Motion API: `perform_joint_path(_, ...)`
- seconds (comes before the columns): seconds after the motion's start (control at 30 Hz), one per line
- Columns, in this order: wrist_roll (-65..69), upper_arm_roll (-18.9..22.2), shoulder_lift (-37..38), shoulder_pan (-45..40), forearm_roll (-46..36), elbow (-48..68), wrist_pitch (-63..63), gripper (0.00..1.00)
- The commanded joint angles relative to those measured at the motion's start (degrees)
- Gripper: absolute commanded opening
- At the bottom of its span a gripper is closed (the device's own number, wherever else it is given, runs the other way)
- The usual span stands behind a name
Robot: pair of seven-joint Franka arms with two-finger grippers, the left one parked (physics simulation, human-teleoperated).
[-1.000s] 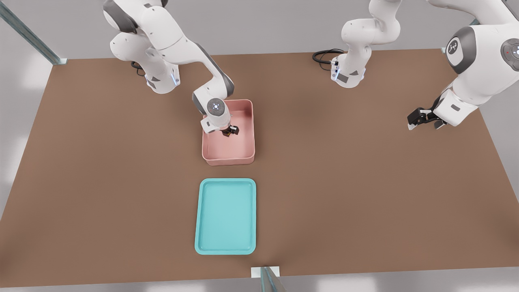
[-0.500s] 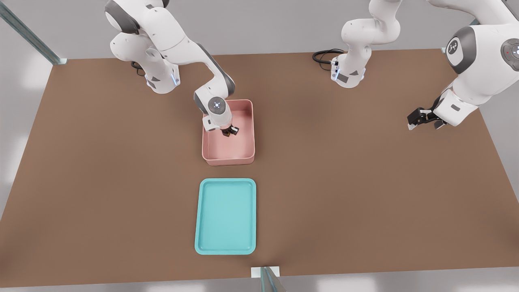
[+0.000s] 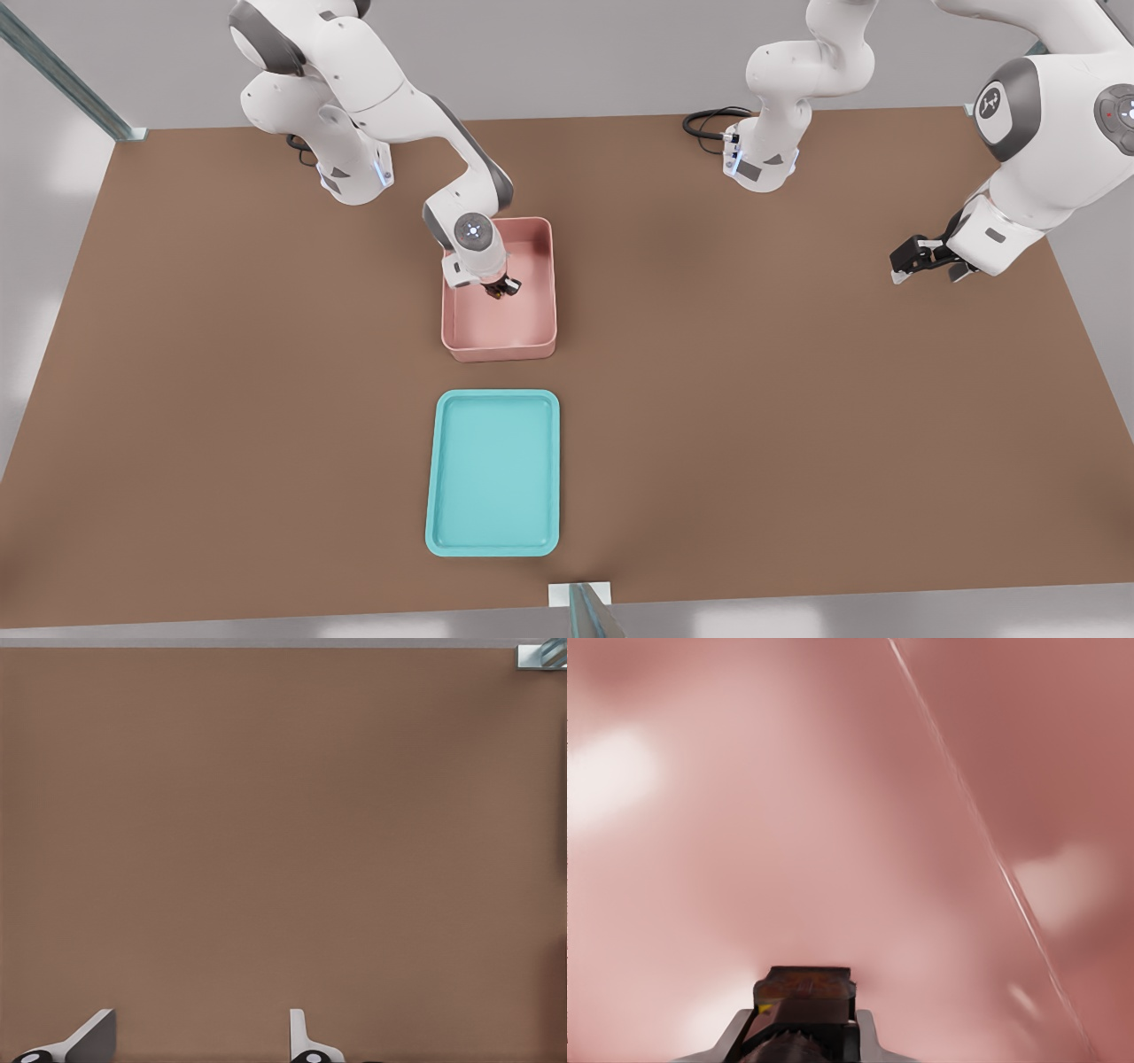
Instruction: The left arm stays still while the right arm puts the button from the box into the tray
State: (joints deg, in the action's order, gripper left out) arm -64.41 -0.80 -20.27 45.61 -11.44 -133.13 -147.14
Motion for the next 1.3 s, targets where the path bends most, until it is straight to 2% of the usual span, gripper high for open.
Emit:
perform_joint_path(0.0,2.0,0.1,0.1,0.0,0.3,0.1,0.4,0.45)
perform_joint_path(0.37,3.8,0.1,3.4,-0.1,0.3,0.9,1.5,0.44)
perform_joint_path(0.43,6.4,0.3,5.4,-0.3,0.1,4.4,8.0,0.44)
perform_joint_path(0.57,13.0,4.7,5.2,-0.8,0.1,17.5,20.8,0.44)
perform_joint_path(0.6,16.2,6.5,3.5,-1.4,0.1,21.7,22.3,0.44)
perform_joint_path(0.67,22.0,6.5,-1.8,-6.5,-0.1,31.6,26.0,0.44)
perform_joint_path(0.77,26.7,6.5,-14.5,-11.2,-0.1,51.9,34.9,0.44)
perform_joint_path(0.87,29.9,6.5,-25.9,-14.3,0.1,64.3,33.9,0.44)
perform_joint_path(0.93,29.9,6.5,-28.6,-14.1,0.4,66.0,31.0,0.44)
perform_joint_path(0.97,29.9,6.5,-29.2,-14.2,0.4,65.9,29.8,0.46)
perform_joint_path(1.03,29.8,6.5,-30.0,-14.3,0.3,65.9,28.8,0.59)
perform_joint_path(1.07,29.6,6.5,-30.1,-14.3,0.4,65.9,28.8,0.85)
perform_joint_path(1.1,29.8,6.5,-30.1,-14.3,0.4,66.0,28.8,1.00)
perform_joint_path(1.27,29.9,6.5,-27.2,-15.9,0.1,67.3,33.1,1.00)
